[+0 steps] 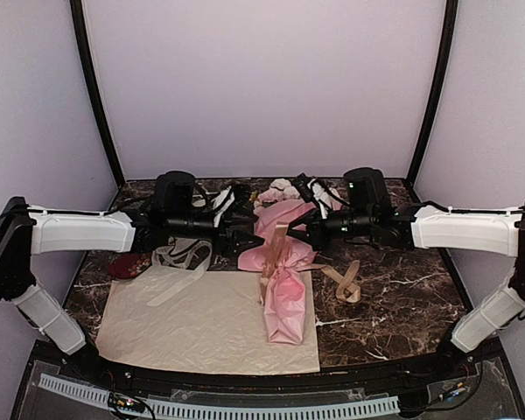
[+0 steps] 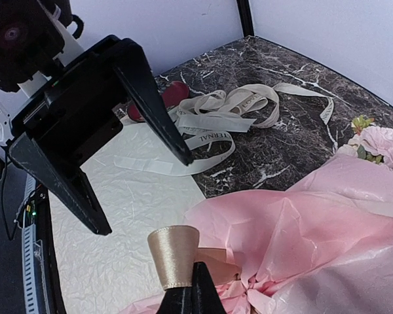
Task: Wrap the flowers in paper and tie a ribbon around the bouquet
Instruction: Cross the half-tied ribbon over the folded bouquet.
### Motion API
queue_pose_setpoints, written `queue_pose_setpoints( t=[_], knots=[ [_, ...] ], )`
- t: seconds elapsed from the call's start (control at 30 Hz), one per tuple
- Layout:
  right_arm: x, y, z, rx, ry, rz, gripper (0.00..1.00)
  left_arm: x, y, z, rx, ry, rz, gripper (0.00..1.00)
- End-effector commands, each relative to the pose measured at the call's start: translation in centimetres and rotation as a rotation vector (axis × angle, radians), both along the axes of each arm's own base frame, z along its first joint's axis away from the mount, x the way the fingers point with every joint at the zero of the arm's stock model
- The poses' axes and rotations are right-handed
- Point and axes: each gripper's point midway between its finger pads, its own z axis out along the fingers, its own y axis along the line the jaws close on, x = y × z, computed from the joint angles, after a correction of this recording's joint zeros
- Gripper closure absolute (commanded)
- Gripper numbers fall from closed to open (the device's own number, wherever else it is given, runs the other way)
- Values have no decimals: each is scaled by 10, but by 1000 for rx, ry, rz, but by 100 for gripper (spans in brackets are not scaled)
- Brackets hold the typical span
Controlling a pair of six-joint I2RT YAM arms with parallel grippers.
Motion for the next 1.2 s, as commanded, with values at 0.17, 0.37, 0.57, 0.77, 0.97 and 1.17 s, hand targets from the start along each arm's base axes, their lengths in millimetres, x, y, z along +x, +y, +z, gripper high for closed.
queue_pose_setpoints(
  t=[0.17, 0.37, 0.57, 0.77, 0.97, 1.17],
  knots=[
    [-11, 6, 6, 4, -37, 80, 100, -29, -33, 5, -78, -20, -316, 31],
    [-12, 7, 7, 0, -36, 96, 100, 4, -45, -16, -43, 5, -199, 46],
    [-14, 7, 9, 4, -36, 103, 100, 11, -48, -30, -38, 7, -180, 58],
    [-16, 9, 7, 10, -20, 114, 100, 5, -53, -33, -72, 42, -233, 68],
    [-16, 9, 8, 13, -21, 112, 100, -2, -54, -40, -74, 69, -268, 72],
    [-15, 9, 6, 7, -13, 106, 100, -3, -53, -49, -55, 79, -263, 100]
  ],
)
